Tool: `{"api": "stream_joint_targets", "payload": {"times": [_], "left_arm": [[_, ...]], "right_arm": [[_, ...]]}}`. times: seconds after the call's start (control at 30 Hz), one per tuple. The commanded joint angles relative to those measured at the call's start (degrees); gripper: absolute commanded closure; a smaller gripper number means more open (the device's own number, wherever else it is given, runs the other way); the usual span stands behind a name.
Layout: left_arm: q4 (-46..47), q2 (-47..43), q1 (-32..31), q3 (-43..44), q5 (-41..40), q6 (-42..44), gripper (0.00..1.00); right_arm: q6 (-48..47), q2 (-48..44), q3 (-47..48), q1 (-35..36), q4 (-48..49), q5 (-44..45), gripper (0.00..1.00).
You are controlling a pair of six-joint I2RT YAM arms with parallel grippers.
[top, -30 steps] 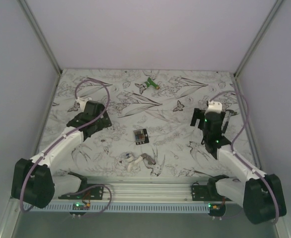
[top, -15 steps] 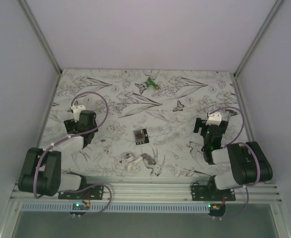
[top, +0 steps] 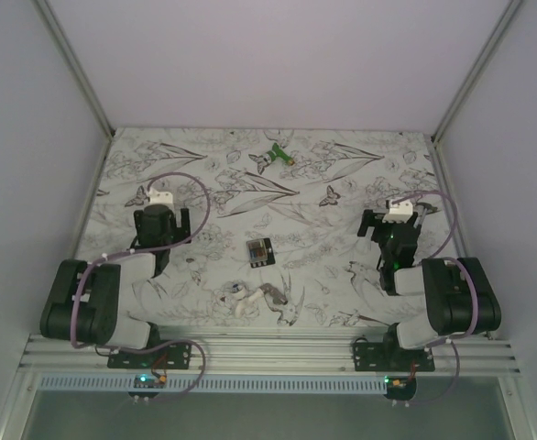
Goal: Snap on the fuse box
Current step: Reset both arms
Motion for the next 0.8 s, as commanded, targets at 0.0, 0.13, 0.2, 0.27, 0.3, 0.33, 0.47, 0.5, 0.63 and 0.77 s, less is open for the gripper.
{"api": "stream_joint_targets", "payload": {"times": [0.0, 0.13, 0.2, 0.27, 0.3, 0.33, 0.47, 0.5, 0.63, 0.77], "left_arm": [[8.9, 3.6, 2.4, -1.6, 3.1, 1.0, 0.0], [20.4, 5.6, 1.3, -6.5, 3.3, 2.6, 0.0], [16.7, 5.9, 2.7, -4.4, 3.7, 0.7, 0.0], [16.2, 5.8, 3.8, -4.4, 4.8, 0.1, 0.0], [16.3, 5.7, 3.7, -4.4, 4.8, 0.1, 0.0], [16.3, 5.7, 3.6, -4.4, 4.7, 0.2, 0.0], [16.2, 5.6, 3.4, -4.2, 4.8, 0.6, 0.0], [15.9, 5.8, 3.3, -4.0, 5.8, 1.4, 0.0], [15.4, 5.8, 3.2, -3.7, 6.9, 1.8, 0.0], [15.1, 5.8, 3.2, -3.6, 7.1, 1.7, 0.0]], "right_arm": [[0.1, -0.1, 0.7, -0.5, 2.7, -1.1, 0.0], [0.1, -0.1, 0.8, -0.5, 2.7, -1.2, 0.0], [0.1, 0.0, 0.8, -0.5, 2.6, -1.2, 0.01], [0.1, 0.0, 0.8, -0.5, 2.6, -1.1, 0.0], [0.1, -0.1, 0.8, -0.5, 2.6, -1.1, 0.0], [0.1, -0.1, 0.8, -0.5, 2.6, -1.1, 0.01], [0.1, -0.1, 0.8, -0.5, 2.6, -1.1, 0.0], [0.1, -0.1, 0.8, -0.5, 2.6, -1.1, 0.0], [0.1, -0.1, 0.8, -0.5, 2.6, -1.2, 0.0], [0.1, 0.0, 0.8, -0.5, 2.6, -1.1, 0.0]]}}
